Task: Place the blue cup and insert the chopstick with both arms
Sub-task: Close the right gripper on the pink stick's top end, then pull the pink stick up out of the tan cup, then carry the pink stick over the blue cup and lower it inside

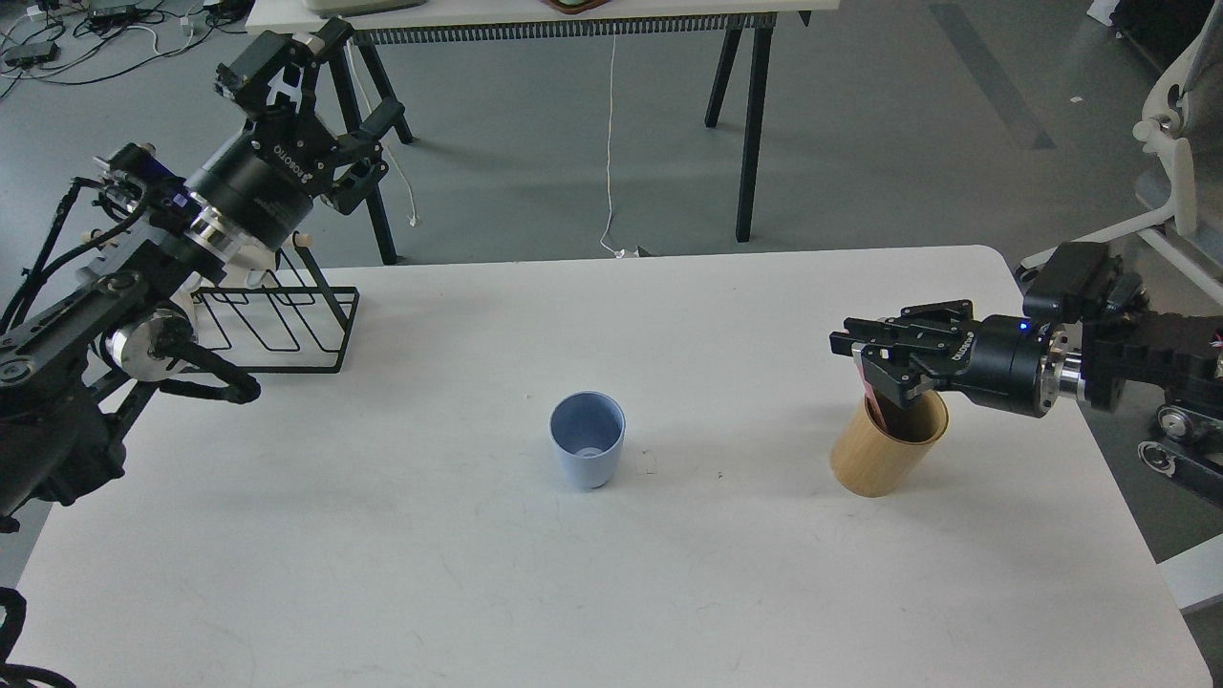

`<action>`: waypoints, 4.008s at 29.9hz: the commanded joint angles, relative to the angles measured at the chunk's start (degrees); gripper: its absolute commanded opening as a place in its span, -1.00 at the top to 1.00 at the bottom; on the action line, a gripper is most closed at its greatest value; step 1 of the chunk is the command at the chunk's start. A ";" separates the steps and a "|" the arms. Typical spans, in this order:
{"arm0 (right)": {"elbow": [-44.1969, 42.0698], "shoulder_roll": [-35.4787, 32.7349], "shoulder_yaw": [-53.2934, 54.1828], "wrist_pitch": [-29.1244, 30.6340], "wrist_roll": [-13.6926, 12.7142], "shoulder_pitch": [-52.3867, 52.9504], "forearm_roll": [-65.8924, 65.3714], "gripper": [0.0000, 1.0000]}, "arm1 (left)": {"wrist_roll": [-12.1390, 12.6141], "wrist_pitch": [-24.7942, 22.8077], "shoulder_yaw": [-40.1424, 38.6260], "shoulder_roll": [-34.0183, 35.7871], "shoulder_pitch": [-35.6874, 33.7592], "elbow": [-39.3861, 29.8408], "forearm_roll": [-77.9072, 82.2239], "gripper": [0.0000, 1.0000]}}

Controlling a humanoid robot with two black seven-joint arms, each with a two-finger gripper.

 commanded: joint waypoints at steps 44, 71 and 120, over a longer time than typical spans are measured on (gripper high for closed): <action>-4.04 4.30 -3.43 0.09 0.00 1.14 2.35 0.06 | 0.00 0.00 0.44 -2.46 0.65 3.07 0.09 -0.74; 5.09 -7.20 -2.11 -1.40 0.00 6.93 3.66 0.98 | 0.00 0.00 0.44 -2.72 1.00 3.34 0.00 -0.74; -14.41 34.28 -16.61 -13.18 0.00 21.27 15.80 0.99 | 0.00 0.00 -0.61 -4.57 3.99 17.05 -3.87 -0.80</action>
